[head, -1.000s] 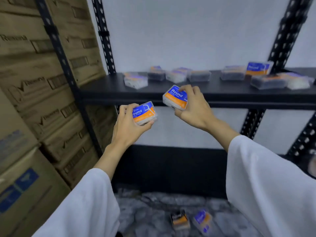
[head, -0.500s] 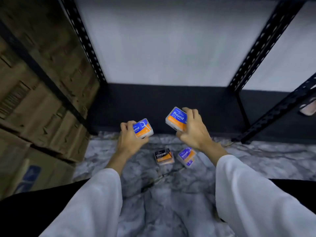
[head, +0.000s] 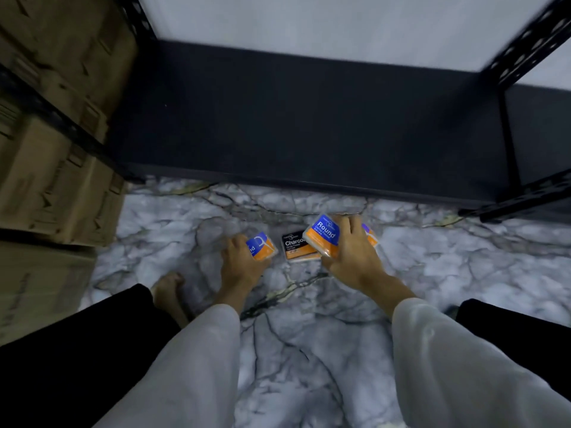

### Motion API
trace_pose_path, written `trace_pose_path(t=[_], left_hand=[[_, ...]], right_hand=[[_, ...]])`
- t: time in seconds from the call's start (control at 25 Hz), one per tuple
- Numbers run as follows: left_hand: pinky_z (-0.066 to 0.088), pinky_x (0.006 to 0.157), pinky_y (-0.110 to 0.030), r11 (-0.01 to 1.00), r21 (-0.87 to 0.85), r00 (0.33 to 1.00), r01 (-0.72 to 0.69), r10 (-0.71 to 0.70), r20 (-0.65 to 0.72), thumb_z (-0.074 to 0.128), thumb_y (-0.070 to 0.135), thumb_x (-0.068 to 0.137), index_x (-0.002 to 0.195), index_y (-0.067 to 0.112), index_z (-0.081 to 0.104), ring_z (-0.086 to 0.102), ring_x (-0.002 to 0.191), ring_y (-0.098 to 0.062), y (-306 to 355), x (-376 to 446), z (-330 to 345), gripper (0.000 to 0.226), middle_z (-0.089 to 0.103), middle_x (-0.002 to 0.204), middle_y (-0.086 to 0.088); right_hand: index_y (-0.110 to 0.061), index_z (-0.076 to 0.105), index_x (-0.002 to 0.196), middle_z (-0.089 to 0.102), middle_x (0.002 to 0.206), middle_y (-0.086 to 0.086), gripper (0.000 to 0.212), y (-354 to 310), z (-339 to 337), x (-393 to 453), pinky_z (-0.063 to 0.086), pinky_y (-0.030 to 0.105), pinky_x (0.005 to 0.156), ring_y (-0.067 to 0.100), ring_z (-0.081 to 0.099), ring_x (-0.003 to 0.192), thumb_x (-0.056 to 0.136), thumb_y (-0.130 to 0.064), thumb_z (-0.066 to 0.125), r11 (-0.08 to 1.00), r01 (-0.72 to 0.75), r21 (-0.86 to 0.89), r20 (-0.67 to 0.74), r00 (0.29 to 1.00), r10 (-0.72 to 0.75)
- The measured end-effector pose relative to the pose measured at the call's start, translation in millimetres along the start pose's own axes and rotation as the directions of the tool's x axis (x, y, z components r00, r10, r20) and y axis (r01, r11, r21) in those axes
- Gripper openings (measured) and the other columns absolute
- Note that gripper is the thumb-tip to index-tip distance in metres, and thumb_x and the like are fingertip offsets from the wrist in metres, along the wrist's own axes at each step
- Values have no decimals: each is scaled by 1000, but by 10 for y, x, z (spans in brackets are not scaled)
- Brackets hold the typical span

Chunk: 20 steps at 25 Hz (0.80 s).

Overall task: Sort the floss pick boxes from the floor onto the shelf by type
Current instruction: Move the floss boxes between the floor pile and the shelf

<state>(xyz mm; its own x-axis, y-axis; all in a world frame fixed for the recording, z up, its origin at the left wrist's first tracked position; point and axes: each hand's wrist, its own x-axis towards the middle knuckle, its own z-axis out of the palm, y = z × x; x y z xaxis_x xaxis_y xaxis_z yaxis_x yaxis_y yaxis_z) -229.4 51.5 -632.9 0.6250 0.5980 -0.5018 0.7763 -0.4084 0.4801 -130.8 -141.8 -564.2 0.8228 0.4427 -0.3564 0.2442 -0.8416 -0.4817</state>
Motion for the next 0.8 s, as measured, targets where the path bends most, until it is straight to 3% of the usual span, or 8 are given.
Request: trace_pose_path(t=[0.28, 0.4, 0.56, 0.64, 0.8], left_hand=[[47, 89, -46, 997, 9, 996, -72, 72, 49, 84, 30, 63, 123, 12, 46, 48, 116, -35, -57, 155, 168, 74, 45, 126, -14], [48, 87, -43, 992, 47, 993, -113, 111, 46, 83, 38, 65, 122, 15, 48, 50, 113, -31, -68, 208, 127, 70, 46, 125, -10], [50, 85, -44, 971, 107, 977, -212, 210, 30, 80, 42, 68, 122, 16, 50, 53, 109, -29, 6, 297, 24, 67, 45, 124, -9], [50, 86, -44, 961, 122, 969, -248, 246, 35, 76, 42, 73, 125, 16, 49, 52, 109, -27, 73, 303, -30, 64, 44, 126, -8], [50, 87, -43, 951, 115, 958, -286, 283, 42, 66, 31, 86, 116, 17, 54, 56, 104, -25, 357, 175, -292, 35, 45, 125, -5]], right_hand=[[-9, 40, 126, 42, 125, 9, 65, -17, 203, 150, 42, 39, 93, 30, 44, 113, 71, -24, 72, 997, 35, -69, -3, 999, -36], [-10, 38, 130, 44, 127, 8, 67, -62, 325, 221, 37, 35, 97, 27, 43, 114, 75, -31, 71, 988, 62, -144, -2, 998, -63], [-12, 32, 137, 41, 132, 7, 72, -130, 386, 247, 36, 36, 101, 25, 41, 121, 81, -39, 68, 996, 35, -77, 69, 997, -30], [-12, 35, 135, 42, 131, 7, 67, -143, 320, 254, 38, 37, 101, 25, 42, 120, 84, -44, 63, 998, 33, -48, 36, 999, -32], [-12, 43, 129, 43, 131, 8, 44, -187, -48, 218, 40, 39, 99, 28, 43, 121, 89, -23, 57, 999, 28, -44, -8, 1000, -29]])
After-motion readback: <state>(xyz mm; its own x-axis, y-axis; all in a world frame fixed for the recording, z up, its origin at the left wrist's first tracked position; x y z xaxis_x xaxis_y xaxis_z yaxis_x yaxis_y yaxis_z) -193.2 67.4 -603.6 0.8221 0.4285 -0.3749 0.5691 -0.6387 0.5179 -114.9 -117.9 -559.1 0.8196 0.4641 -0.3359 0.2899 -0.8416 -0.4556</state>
